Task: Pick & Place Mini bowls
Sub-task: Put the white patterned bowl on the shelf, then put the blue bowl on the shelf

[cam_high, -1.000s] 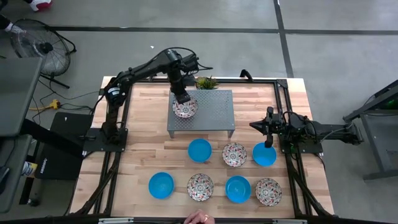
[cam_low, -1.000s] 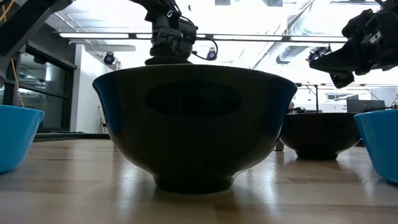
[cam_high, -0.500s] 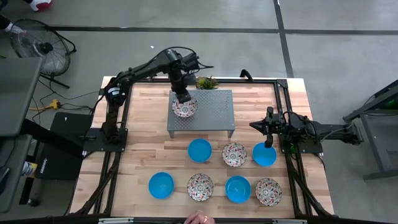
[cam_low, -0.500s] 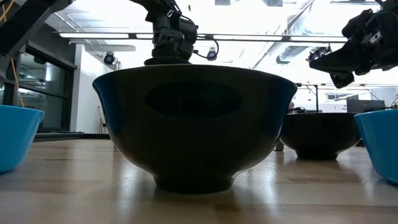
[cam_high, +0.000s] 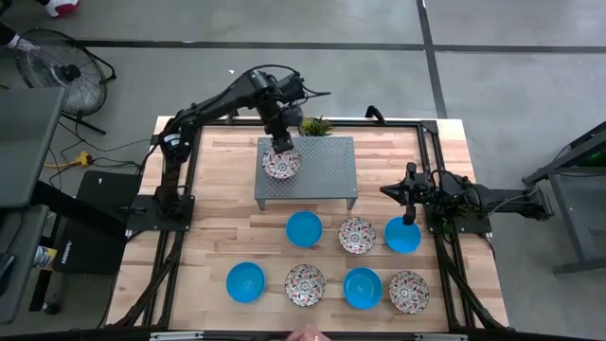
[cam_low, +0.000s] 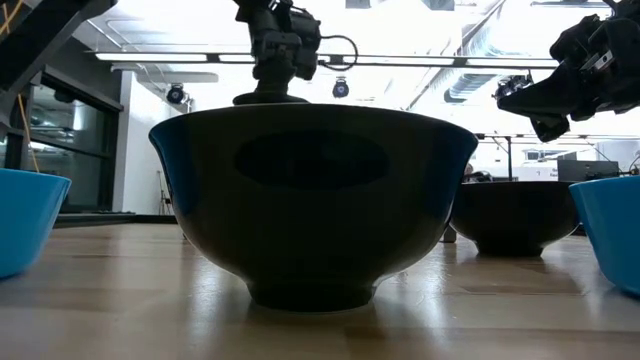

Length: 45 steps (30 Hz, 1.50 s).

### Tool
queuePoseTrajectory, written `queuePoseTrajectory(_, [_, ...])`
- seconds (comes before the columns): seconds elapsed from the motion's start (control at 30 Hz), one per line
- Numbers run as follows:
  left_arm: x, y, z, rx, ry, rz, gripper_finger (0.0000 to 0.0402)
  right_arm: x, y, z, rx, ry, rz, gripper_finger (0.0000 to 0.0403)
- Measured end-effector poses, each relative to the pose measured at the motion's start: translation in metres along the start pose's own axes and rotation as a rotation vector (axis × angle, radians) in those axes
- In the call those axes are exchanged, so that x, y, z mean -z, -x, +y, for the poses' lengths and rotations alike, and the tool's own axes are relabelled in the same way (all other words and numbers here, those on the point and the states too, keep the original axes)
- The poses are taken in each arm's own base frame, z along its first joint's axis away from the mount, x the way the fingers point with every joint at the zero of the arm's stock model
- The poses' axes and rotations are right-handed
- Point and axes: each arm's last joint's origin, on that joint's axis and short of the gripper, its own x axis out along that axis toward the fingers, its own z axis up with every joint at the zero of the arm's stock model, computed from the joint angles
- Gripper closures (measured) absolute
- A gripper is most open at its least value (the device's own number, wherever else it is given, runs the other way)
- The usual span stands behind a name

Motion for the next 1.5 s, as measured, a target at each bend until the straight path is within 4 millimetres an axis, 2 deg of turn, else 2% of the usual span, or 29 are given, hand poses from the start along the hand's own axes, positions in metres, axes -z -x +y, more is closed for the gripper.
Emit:
queuePoseTrajectory(0.17, [-0.004,0.013,-0.007,-0.04,-0.05,-0.043,0.0296,0.0,0.0,0.0,0.0,0.0,0.0,0.0402])
queuePoseTrajectory(0.5, [-0.006,0.031,-0.026,-0.068,-0.09,-0.081,0.0206,0.0,0.0,0.0,0.0,0.0,0.0,0.0402])
queuePoseTrajectory(0.77, [-0.005,0.038,-0.055,-0.061,-0.05,-0.071,0.0197,0.0,0.0,0.0,0.0,0.0,0.0,0.0402])
queuePoseTrajectory(1.17, [0.01,0.054,-0.114,-0.026,-0.16,-0.106,0.0197,0.0,0.0,0.0,0.0,0.0,0.0,0.0402])
queuePoseTrajectory(1.5, [0.038,0.069,-0.181,-0.013,-0.325,-0.141,0.0197,0.0,0.0,0.0,-0.001,0.0,-0.001,0.0402])
